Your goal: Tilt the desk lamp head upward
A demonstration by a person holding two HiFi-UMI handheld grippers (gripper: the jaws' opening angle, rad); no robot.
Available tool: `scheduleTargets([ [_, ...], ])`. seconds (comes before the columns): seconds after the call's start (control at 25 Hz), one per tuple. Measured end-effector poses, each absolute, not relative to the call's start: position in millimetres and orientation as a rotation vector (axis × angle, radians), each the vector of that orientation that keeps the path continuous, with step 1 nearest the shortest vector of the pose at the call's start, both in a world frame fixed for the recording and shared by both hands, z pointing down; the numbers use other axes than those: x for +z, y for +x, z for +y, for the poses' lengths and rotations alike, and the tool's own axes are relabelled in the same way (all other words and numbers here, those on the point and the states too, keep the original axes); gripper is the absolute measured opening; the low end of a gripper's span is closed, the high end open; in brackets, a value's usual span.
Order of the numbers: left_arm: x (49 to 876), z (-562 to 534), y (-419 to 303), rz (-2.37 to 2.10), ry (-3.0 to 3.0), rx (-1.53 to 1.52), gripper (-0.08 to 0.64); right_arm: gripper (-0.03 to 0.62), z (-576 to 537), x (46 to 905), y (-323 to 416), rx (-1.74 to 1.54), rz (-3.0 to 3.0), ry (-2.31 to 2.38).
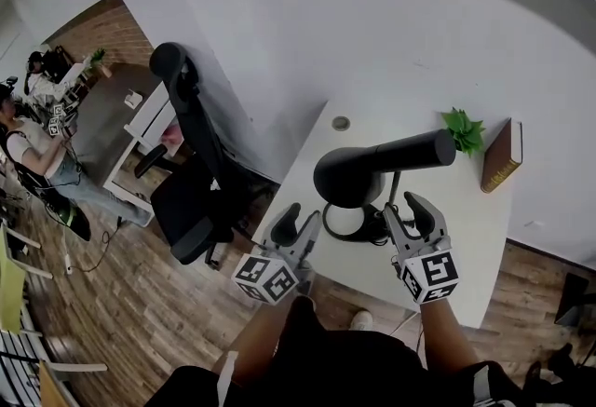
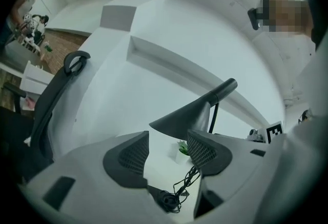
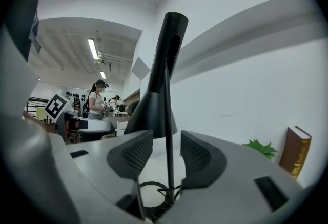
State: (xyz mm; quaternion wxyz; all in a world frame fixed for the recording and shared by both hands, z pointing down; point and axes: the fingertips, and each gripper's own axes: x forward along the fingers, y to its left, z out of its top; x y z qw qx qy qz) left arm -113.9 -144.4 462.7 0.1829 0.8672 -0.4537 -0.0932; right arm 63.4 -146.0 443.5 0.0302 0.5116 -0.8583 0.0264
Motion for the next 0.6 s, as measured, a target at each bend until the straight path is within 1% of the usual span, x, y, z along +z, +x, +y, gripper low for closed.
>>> scheduleTargets([
  [0.16, 464, -153, -111, -1.174, 2.341, -0.353, 0.239, 0.152, -151, 442, 63, 0.044, -2.611, 1.556],
  [0.6, 458, -171, -104, -0.752, 2.002, -0.687, 0.240, 0.152, -160, 446, 59, 0.022, -2.556, 1.553],
])
